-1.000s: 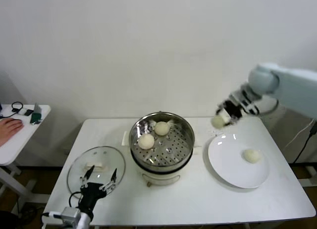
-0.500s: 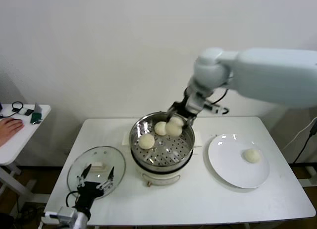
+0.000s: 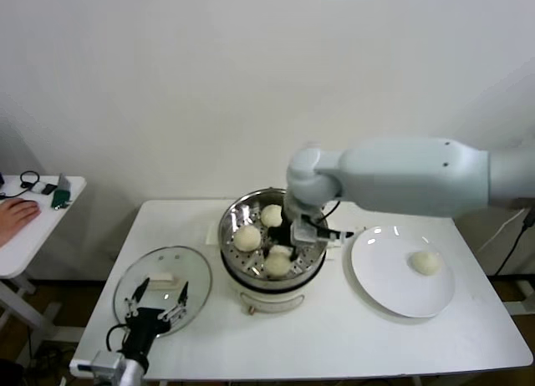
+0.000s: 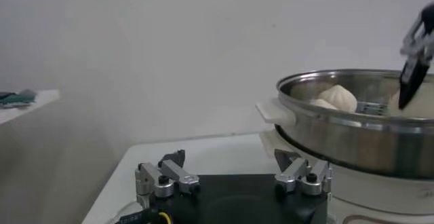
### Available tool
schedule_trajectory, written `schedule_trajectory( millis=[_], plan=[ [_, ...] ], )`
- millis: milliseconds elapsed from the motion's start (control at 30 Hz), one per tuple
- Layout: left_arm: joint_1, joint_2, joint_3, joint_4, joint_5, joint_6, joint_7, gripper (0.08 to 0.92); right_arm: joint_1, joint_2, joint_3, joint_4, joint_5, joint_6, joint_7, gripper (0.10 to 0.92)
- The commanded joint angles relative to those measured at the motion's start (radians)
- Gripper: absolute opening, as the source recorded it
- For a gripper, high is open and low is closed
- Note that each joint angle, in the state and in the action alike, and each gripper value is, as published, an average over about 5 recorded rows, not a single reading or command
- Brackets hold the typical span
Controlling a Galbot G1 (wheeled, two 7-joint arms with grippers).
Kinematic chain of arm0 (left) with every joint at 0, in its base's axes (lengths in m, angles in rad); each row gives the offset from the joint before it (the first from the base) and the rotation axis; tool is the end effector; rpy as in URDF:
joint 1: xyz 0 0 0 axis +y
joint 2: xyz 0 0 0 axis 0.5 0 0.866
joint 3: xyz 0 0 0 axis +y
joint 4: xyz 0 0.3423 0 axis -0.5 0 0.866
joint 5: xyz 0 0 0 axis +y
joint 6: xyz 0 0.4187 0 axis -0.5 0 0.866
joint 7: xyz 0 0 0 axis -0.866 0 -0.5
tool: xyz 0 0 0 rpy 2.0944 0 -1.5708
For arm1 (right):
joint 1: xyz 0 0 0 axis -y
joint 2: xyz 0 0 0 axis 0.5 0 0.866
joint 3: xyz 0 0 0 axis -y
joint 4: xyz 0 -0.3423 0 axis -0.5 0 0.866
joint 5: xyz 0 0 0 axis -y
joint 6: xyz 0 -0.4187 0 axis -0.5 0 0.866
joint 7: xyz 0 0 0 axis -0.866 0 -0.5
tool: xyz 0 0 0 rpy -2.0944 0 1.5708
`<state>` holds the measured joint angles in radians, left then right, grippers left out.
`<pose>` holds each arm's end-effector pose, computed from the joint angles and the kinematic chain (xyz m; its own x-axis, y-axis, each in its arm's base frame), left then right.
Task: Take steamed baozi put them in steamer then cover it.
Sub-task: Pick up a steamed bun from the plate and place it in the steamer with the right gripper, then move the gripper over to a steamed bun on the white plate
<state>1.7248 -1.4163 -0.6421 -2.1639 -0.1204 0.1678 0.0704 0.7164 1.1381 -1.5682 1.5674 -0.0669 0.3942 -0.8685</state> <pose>0.2055 0.0572 -0.2946 -0.9687 0.0472 0.2439 0.0629 0.9964 0.0573 0.4956 0.1856 -0.1156 -0.0667 -0.2000 0.9775 -0.0465 -0.9780 -0.2033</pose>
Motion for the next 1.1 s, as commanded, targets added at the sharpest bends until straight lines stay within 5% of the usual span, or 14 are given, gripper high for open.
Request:
schedule_trajectory(
  millis=[33, 367, 567, 767, 933, 1100],
  plan=[
    [0.002, -0.002, -0.003, 0.0, -0.001, -0.001, 0.0, 0.823, -0.103, 0.026, 0.004, -0.035, -0.109, 0.014, 0.042, 0.619],
    [0.0, -0.007, 0.008, -0.007, 0.005, -0.001, -0.001, 0.823, 0.007, -0.06, 0.048, -0.041, -0.025, 0.027, 0.063, 0.807],
    [-0.003, -0.007, 0.013, -0.009, 0.009, 0.0, 0.0, 0.823, 0.272, -0.185, -0.085, -0.121, 0.315, -0.018, -0.097, 0.822],
    [-0.009, 0.003, 0.013, -0.003, 0.007, -0.001, 0.0, 0.823, 0.513, -0.349, -0.377, -0.245, 0.65, -0.254, -0.23, 0.823],
    [-0.019, 0.009, 0.014, 0.009, 0.004, -0.001, 0.0, 0.823, 0.484, -0.516, -0.505, -0.255, 0.611, -0.407, -0.212, 0.823],
    [-0.028, 0.008, 0.01, 0.015, 0.003, 0.002, 0.002, 0.823, 0.178, -0.661, -0.326, -0.294, 0.43, -0.51, -0.143, 0.823]
  ],
)
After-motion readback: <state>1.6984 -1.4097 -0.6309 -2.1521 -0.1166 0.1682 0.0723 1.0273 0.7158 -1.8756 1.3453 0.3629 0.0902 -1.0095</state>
